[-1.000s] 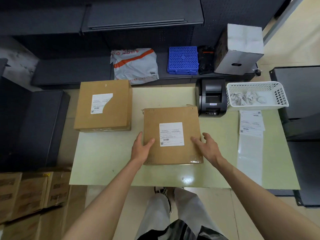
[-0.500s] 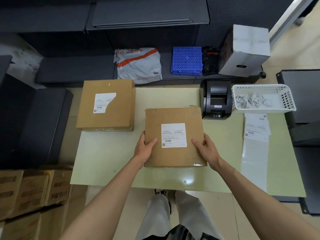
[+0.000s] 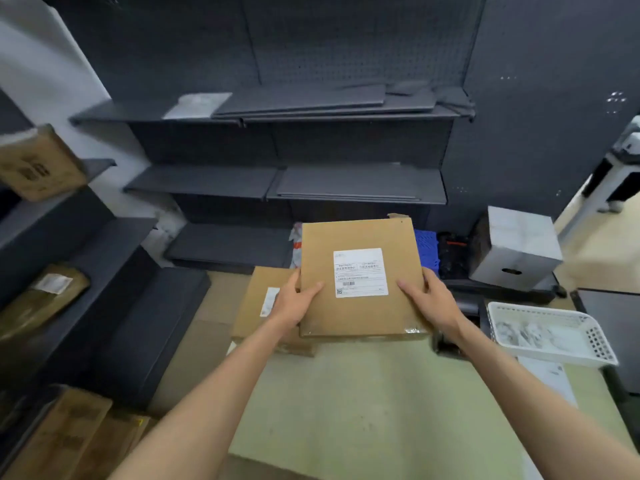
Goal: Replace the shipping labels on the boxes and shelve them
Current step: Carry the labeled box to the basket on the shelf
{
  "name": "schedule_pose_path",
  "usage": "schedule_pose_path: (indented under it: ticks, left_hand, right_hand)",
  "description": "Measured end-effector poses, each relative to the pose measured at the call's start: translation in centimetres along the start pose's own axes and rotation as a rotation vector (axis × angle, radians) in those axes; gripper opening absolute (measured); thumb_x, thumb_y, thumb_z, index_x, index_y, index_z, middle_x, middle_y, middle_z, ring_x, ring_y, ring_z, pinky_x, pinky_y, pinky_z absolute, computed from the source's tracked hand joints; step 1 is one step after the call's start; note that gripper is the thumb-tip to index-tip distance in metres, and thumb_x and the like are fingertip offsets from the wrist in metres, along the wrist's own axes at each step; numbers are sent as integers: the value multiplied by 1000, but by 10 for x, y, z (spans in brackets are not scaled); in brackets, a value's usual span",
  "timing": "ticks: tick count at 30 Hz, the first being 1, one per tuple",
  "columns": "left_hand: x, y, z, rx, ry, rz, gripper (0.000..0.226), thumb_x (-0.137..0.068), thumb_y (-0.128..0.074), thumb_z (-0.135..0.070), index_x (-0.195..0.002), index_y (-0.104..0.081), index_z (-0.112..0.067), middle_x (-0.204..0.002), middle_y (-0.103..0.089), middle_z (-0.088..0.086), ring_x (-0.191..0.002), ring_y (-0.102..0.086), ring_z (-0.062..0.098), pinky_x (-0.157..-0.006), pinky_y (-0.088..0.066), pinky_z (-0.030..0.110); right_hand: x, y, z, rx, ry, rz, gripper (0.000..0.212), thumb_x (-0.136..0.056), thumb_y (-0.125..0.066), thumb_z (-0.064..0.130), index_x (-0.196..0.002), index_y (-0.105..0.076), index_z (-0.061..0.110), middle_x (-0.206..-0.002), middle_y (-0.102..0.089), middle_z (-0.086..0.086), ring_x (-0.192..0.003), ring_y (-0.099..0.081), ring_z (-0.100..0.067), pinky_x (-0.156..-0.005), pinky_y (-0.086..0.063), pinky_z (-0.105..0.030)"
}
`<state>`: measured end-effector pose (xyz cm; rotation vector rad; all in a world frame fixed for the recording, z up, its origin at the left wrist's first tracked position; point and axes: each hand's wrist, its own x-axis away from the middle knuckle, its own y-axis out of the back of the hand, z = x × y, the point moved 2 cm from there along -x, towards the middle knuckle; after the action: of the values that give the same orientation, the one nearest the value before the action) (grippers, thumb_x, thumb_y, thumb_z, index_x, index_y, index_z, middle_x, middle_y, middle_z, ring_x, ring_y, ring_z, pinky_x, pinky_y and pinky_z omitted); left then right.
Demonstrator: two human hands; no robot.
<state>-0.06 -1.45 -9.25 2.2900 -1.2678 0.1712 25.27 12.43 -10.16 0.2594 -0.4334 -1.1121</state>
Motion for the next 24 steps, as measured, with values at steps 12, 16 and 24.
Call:
schedule_pose_path:
  ticks: [12,16,24]
  left_hand:
    - [44,140,-87,45,-195,-384,61,-92,-67,-50,-147,-42,-39,-134,-61,-11,-111,-63,12,-98,-54,41]
    - [80,191,-65,44,-142,-574,63,-92,-66,-52,-148,-42,-37,-135,-56,-12,-114,-56,13,-96,-50,36]
    - [172,293,7,80,50,-865,72,-90,-62,-61,-153,-35,-38,-142,-53,-11,-123,-54,18,-107,-45,43]
  right_hand:
    - [-54,-42,189,22,410,202,63,-88,-63,52,-141,-36,29,-119,-51,10,-106,-54,-16,-86,-43,-34]
    - [-45,-102,229,23,500,342,63,-89,-64,49,-142,-38,25,-120,-52,9,-105,-54,-15,-84,-43,-33]
    - [17,-245,302,77,595,631,62,-86,-65,53,-138,-43,28,-120,-58,10,-108,-58,-17,-95,-49,-41]
